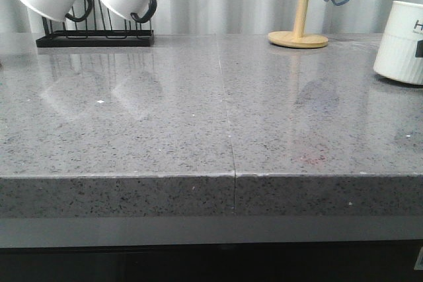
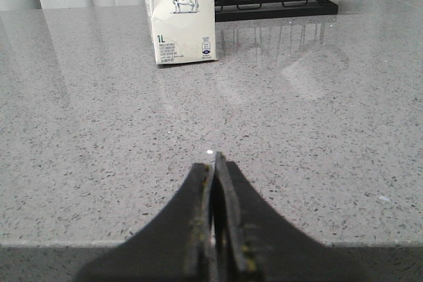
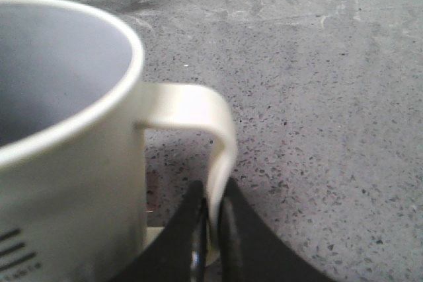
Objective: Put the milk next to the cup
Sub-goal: 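Close the right gripper on the handle of the white HOME mug, then carry the HOME mug toward the table center and set it down, then open the right gripper and withdraw it from the mug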
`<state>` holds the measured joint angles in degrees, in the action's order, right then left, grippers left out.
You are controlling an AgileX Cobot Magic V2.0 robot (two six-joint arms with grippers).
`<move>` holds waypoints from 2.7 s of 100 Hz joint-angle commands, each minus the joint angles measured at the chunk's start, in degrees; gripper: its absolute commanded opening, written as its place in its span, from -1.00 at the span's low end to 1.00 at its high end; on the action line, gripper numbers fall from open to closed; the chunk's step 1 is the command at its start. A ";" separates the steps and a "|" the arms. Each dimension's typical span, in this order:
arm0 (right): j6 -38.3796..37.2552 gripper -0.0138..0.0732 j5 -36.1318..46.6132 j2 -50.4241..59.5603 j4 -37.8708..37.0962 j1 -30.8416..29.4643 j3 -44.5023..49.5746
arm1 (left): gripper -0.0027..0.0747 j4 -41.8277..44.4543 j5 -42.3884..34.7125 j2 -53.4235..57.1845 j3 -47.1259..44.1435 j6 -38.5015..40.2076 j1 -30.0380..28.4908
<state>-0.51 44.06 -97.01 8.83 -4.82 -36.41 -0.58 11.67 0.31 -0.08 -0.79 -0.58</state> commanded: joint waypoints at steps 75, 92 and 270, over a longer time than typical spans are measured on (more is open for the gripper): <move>0.51 -0.84 -1.30 4.88 -3.60 28.36 -6.57 | -0.99 -0.05 -4.65 1.82 -2.40 0.45 0.40; 0.51 -0.84 -1.27 0.37 -3.65 29.99 -9.91 | -0.99 -0.05 -4.65 1.82 -2.40 0.45 0.40; 0.51 -0.76 -65.88 88.38 -3.65 30.14 19.28 | -0.99 0.58 -4.65 1.82 -2.40 0.45 0.40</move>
<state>-0.51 -22.54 -11.20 5.85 25.30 -15.86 0.00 11.67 0.31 -0.08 -0.79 -0.58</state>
